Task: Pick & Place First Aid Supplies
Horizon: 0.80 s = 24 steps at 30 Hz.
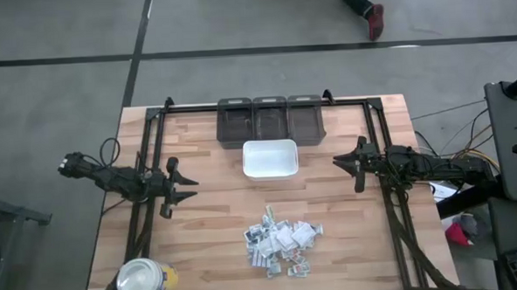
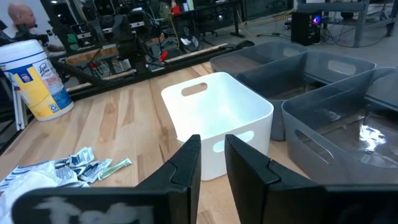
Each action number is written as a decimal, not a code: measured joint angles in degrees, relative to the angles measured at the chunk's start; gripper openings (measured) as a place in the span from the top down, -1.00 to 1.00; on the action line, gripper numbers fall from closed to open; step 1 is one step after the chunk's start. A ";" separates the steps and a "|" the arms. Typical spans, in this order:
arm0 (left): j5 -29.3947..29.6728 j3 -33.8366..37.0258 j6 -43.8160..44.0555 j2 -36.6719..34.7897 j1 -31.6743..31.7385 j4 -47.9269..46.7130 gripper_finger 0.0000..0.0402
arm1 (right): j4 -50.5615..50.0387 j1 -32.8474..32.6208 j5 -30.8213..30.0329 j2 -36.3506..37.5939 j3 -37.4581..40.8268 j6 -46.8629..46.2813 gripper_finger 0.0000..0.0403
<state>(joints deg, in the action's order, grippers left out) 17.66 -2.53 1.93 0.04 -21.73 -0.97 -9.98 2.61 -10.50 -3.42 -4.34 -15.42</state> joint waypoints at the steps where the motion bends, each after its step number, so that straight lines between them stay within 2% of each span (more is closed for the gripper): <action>1: 0.01 0.01 0.00 0.00 0.01 0.02 0.31 | -0.01 0.01 0.00 0.00 0.00 0.00 0.63; 13: 0.00 0.00 0.00 -0.01 0.01 0.00 0.31 | 0.00 0.02 0.01 -0.01 0.00 0.00 0.56; 24: 0.01 0.01 0.00 -0.01 0.00 0.01 0.31 | 0.00 0.02 0.00 0.00 0.00 0.00 0.66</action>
<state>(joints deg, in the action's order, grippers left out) 17.67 -2.52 1.93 0.03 -21.73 -0.96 -9.98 2.63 -10.50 -3.42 -4.34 -15.42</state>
